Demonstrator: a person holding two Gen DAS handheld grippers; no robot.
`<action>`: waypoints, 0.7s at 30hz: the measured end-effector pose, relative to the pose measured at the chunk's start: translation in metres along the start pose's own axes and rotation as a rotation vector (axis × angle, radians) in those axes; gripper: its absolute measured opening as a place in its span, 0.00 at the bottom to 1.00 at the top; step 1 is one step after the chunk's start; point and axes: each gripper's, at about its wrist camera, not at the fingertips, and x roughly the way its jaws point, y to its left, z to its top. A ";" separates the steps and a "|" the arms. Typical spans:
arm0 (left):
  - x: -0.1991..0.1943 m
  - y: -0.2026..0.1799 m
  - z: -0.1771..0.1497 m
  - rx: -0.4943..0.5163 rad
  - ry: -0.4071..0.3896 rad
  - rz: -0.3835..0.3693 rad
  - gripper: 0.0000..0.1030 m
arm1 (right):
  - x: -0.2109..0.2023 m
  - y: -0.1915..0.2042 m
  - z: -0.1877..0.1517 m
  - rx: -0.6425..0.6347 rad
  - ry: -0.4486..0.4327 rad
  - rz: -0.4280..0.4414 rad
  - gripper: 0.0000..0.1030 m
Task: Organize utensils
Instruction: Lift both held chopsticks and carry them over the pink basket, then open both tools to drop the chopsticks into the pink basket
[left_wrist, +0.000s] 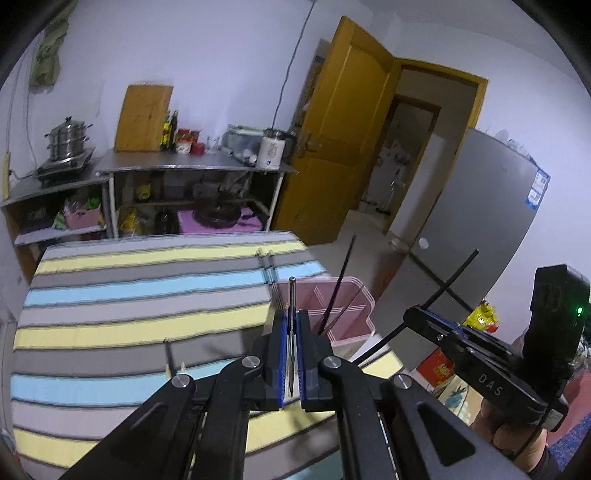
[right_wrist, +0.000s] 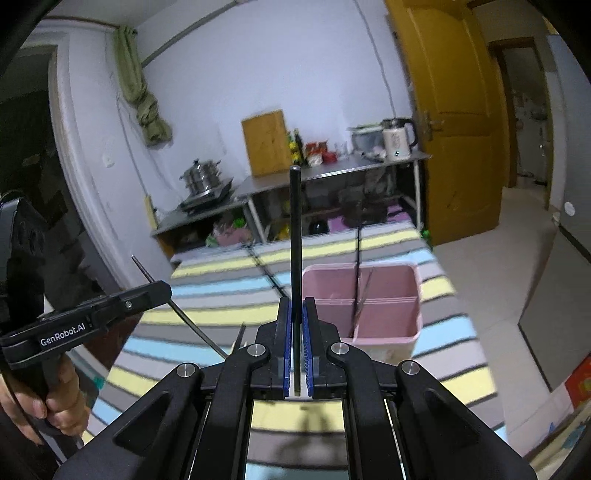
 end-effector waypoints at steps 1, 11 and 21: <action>0.001 -0.004 0.006 0.007 -0.010 -0.002 0.04 | -0.002 -0.004 0.007 0.005 -0.016 -0.008 0.06; 0.034 -0.020 0.043 0.029 -0.036 -0.011 0.04 | 0.003 -0.025 0.041 0.045 -0.080 -0.040 0.06; 0.077 -0.010 0.032 0.021 0.019 0.002 0.04 | 0.044 -0.036 0.032 0.054 -0.024 -0.056 0.06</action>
